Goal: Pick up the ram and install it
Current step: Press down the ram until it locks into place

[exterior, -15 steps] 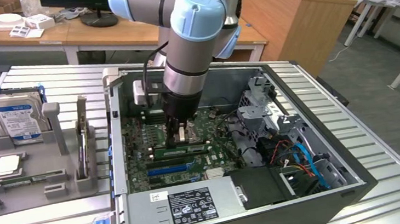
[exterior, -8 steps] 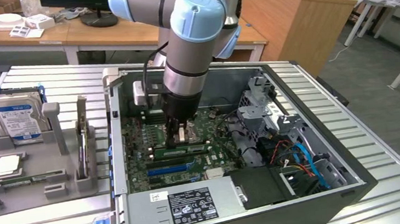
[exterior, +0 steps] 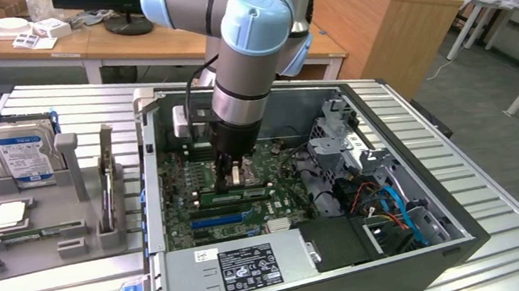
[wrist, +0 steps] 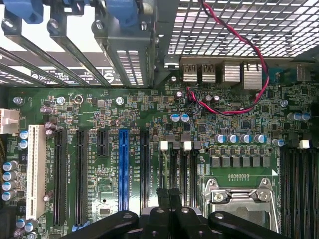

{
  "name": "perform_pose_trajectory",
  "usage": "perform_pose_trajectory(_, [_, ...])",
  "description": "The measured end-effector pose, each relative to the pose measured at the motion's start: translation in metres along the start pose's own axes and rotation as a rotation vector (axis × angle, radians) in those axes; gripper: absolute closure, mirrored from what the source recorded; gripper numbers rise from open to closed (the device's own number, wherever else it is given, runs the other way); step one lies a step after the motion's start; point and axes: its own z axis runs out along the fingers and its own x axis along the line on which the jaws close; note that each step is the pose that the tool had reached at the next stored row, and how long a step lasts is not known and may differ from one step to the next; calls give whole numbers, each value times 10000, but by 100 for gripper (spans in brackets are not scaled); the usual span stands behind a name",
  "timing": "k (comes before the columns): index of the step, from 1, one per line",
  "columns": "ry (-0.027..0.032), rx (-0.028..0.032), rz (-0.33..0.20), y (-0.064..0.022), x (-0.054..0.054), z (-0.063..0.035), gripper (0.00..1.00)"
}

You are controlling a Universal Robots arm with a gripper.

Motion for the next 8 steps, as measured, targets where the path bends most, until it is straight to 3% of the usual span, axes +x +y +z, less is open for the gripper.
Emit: perform_pose_trajectory(8, [2, -1, 0, 0, 0, 5, 89])
